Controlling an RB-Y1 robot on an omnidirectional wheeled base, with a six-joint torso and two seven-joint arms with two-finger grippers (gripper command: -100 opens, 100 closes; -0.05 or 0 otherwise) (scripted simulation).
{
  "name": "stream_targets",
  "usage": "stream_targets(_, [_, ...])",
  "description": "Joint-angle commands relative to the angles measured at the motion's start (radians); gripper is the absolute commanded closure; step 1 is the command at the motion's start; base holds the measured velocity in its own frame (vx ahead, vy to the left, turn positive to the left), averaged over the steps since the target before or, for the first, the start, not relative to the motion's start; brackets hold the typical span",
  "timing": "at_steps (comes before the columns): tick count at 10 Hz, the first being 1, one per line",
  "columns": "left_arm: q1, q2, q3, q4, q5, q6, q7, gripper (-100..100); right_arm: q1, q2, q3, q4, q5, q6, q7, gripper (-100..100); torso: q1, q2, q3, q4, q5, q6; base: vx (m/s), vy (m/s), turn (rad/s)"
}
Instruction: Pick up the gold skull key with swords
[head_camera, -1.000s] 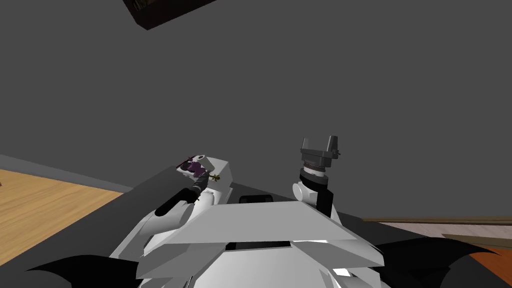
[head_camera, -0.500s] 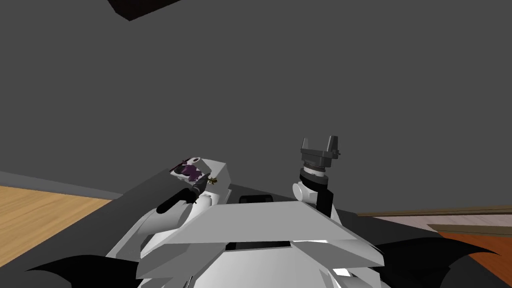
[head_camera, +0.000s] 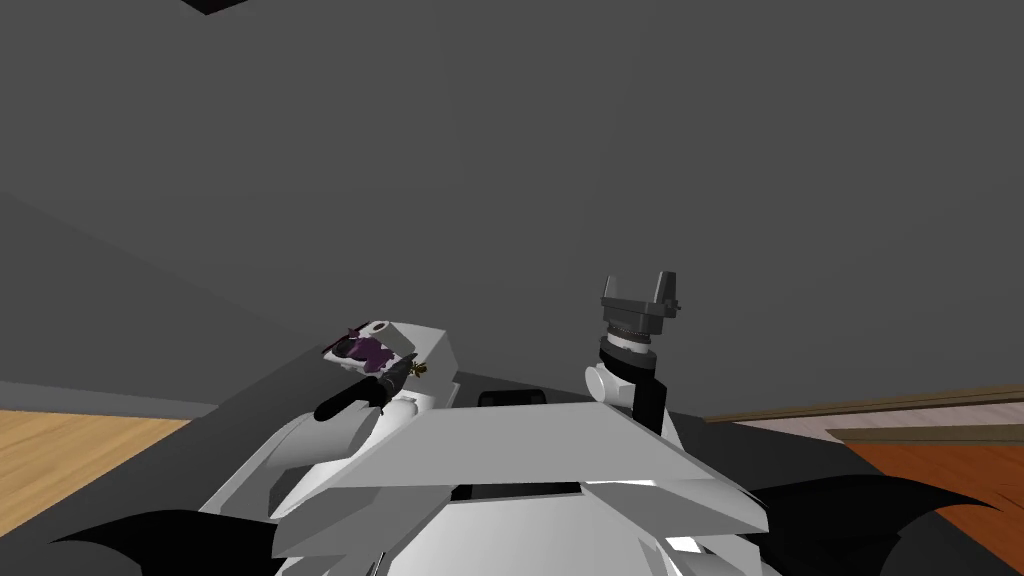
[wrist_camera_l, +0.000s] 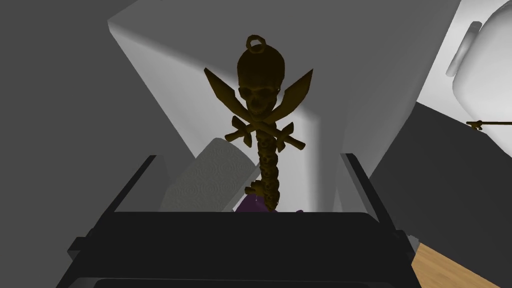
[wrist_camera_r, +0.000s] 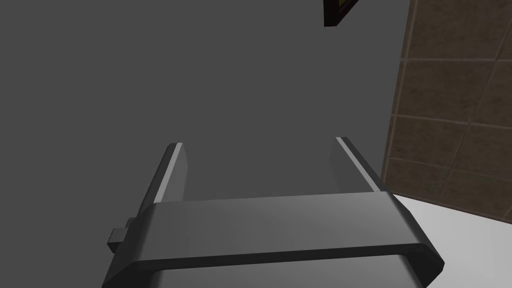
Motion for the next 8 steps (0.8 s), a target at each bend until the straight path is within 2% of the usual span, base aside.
stream_targets(1, [0.002,0.023,0.002,0.002,0.002,0.037,-0.006,-100,0.000,0.000,0.000,0.000,0.000,0.000,0.000,0,0.000,0.000,0.000,0.000,0.000,0.000,0.015,-0.008,-0.076])
stream_targets(2, [0.002,0.016,0.004,-0.001,0.004,0.022,-0.003,-100,0.000,0.000,0.000,0.000,0.000,0.000,0.000,0,0.000,0.000,0.000,0.000,0.000,0.000,0.007,-0.002,-0.014])
stream_targets(3, [0.002,0.018,0.004,-0.001,0.005,0.027,-0.004,0,0.000,0.000,0.000,0.000,0.000,0.000,0.000,0,0.000,0.001,0.000,0.000,0.000,0.000,0.000,0.000,0.000])
stream_targets(4, [-0.011,0.014,-0.002,0.032,-0.002,0.009,-0.006,-100,0.000,0.000,0.000,0.000,0.000,0.000,0.000,0,0.000,0.001,0.001,0.000,0.000,0.000,0.010,0.005,-0.038])
stream_targets(7, [-0.032,0.007,-0.010,0.081,-0.011,-0.018,-0.009,-100,0.000,0.000,0.000,0.000,0.000,0.000,0.000,0,0.001,0.000,0.000,0.000,0.000,0.000,0.019,0.012,-0.030])
stream_targets(8, [-0.027,0.008,-0.008,0.071,-0.009,-0.012,-0.008,-100,0.000,0.000,0.000,0.000,0.000,0.000,0.000,0,0.001,0.000,0.000,0.000,0.000,0.000,0.006,0.004,0.001])
